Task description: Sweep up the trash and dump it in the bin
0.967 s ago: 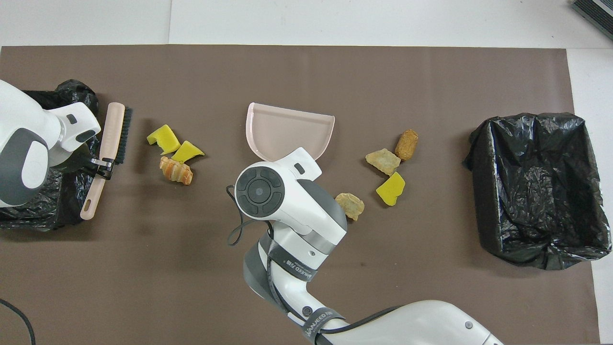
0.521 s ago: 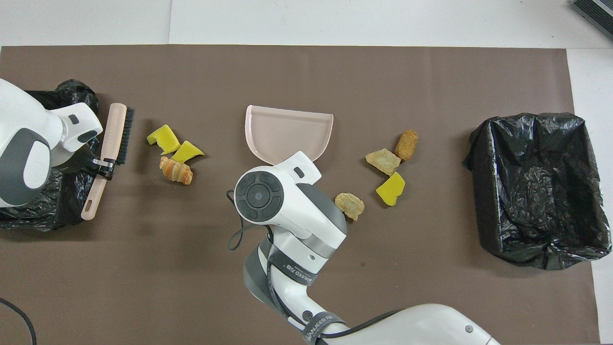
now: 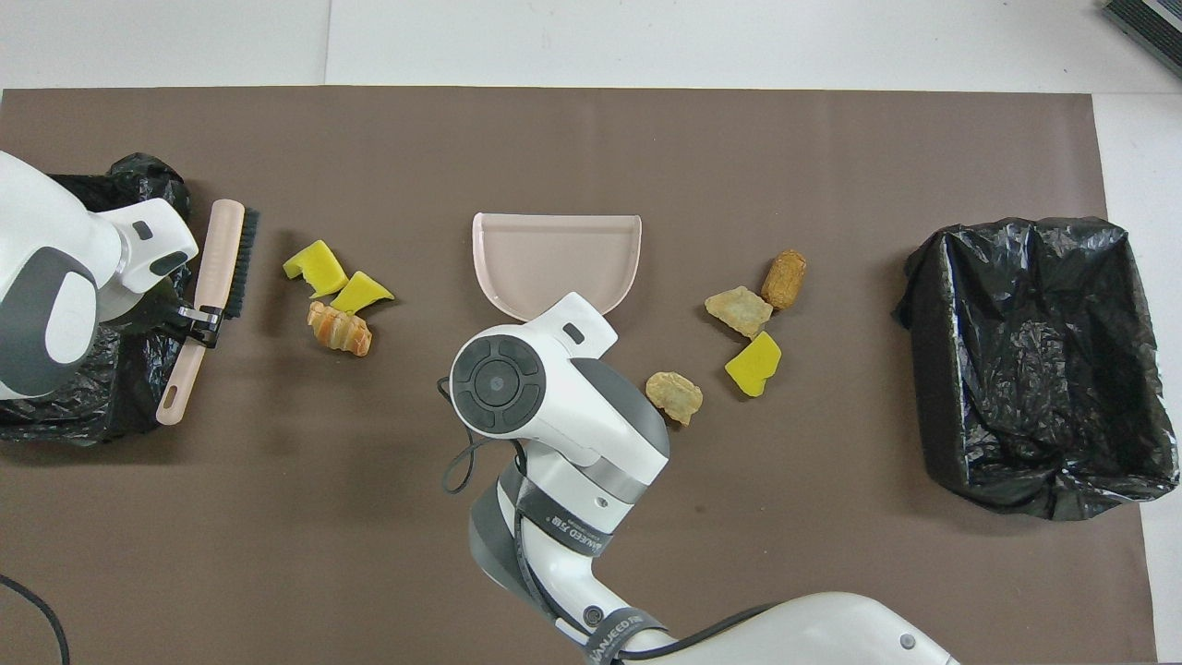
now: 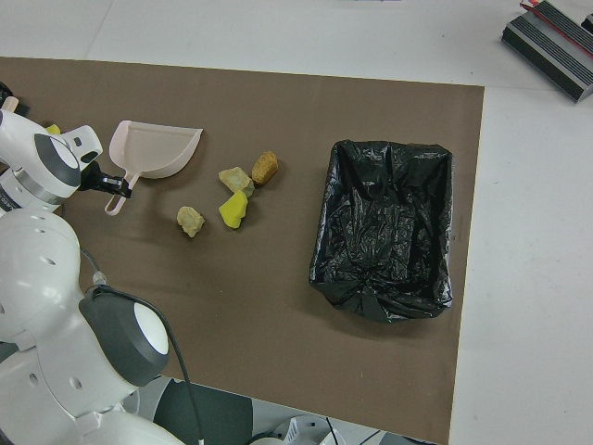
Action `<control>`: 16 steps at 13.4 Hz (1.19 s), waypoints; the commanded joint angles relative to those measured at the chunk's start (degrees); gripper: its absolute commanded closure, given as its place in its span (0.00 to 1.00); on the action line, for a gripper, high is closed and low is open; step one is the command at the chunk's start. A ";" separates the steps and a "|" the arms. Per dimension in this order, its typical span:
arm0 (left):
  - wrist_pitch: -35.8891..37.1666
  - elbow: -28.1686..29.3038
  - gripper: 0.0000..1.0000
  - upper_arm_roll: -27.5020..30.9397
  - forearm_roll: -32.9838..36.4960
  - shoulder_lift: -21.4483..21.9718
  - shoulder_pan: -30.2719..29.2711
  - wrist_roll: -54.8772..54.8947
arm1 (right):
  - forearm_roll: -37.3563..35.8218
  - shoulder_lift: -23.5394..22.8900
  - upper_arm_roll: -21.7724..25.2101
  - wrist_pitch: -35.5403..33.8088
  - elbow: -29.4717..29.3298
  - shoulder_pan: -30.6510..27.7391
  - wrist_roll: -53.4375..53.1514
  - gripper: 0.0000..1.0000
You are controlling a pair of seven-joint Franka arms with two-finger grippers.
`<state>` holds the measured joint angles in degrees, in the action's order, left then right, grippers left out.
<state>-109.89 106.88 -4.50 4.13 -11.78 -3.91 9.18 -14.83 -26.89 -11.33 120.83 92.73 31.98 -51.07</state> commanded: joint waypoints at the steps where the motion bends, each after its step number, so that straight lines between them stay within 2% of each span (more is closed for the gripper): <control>1: -0.50 -1.15 1.00 0.46 1.23 0.18 0.66 0.05 | -0.20 3.33 -0.36 -1.29 1.23 -0.94 8.74 1.00; 3: -1.99 -0.98 1.00 0.37 2.81 0.00 0.92 0.14 | 0.50 5.87 -0.36 -4.19 1.40 -4.01 20.78 1.00; 5: -1.82 0.07 1.00 0.46 3.42 -0.79 3.54 -0.29 | 5.14 8.25 -0.36 -6.03 1.40 -5.51 34.21 1.00; 8: -2.08 2.96 1.00 0.46 3.34 -0.10 4.61 -2.21 | 8.59 9.31 -0.27 -11.04 2.28 -5.78 51.97 1.00; 10: -3.58 5.78 1.00 0.37 3.34 1.13 4.78 -7.05 | 8.59 9.58 -0.36 -10.10 4.03 -8.14 65.51 1.00; 12: -3.75 11.39 1.00 0.20 3.34 4.29 4.96 -7.24 | 8.59 9.32 -0.27 -8.69 4.48 -10.87 78.96 1.00; 13: -4.02 13.24 1.00 0.20 3.34 5.44 6.27 -7.33 | 8.59 9.14 -0.27 -7.90 4.65 -11.49 83.03 1.00; 16: -4.37 12.91 1.00 0.20 3.25 5.45 9.52 -11.18 | 7.27 8.26 -0.18 -5.61 5.88 -11.41 88.59 1.00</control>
<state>-112.57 117.30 -4.83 6.33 -8.73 2.97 1.25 -7.44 -18.84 -10.98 113.01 96.93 20.65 34.17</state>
